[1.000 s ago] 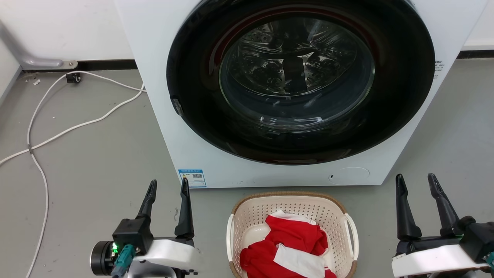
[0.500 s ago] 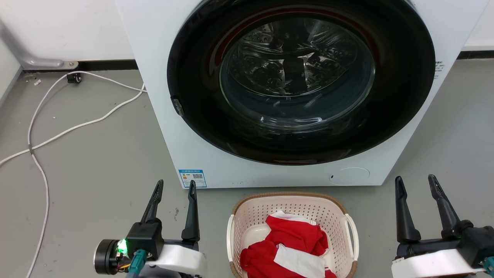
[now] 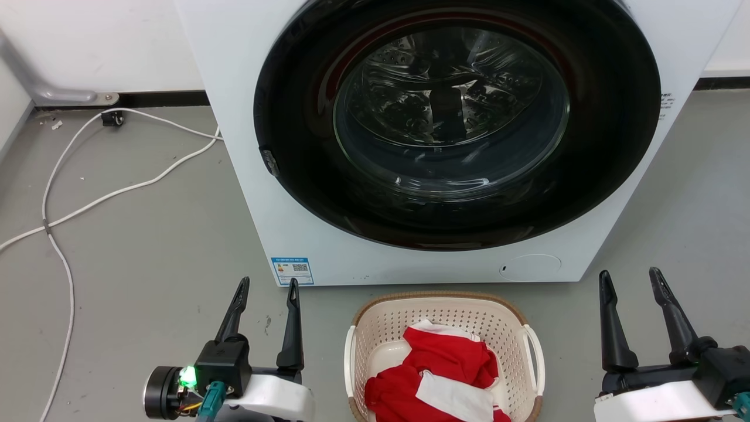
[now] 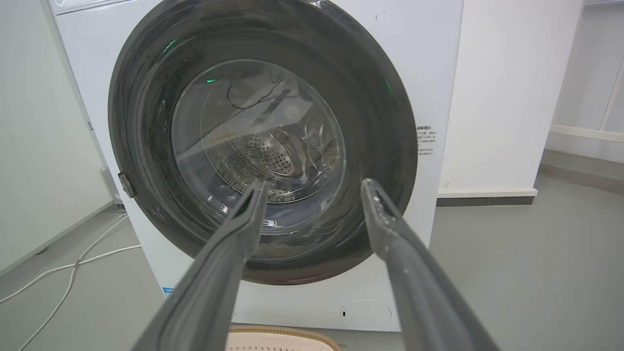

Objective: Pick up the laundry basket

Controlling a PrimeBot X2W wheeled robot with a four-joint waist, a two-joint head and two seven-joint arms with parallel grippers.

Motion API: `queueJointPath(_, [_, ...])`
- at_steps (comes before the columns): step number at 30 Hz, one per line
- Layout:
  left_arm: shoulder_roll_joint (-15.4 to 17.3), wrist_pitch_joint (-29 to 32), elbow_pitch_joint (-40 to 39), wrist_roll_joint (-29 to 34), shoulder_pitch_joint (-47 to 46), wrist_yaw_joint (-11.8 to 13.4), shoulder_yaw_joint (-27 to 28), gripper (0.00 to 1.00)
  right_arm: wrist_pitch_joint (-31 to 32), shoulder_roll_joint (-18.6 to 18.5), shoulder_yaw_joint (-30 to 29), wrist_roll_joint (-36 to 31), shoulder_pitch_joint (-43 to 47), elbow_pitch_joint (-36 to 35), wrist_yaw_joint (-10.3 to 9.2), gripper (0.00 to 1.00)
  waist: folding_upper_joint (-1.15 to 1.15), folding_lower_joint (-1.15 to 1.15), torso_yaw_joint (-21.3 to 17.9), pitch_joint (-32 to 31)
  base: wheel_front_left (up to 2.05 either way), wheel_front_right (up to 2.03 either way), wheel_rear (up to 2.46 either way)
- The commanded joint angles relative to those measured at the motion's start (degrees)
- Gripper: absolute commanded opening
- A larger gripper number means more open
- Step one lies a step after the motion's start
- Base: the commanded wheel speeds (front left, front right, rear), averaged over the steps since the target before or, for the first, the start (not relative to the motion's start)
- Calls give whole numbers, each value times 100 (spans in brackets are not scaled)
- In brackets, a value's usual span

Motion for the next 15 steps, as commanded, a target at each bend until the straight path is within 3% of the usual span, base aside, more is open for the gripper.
queueJointPath(1, [15, -16, 21, 23, 53, -18, 19, 100, -16, -27, 6, 12, 51, 12, -2, 100, 0, 0, 4, 0, 0, 0, 0])
queueJointPath(15, [15, -16, 110, -75, -103, -104, 9, 100, -15, -26, -174, -31, -31, 145, -2, 100, 0, 0, -11, 114, 0, 0, 0])
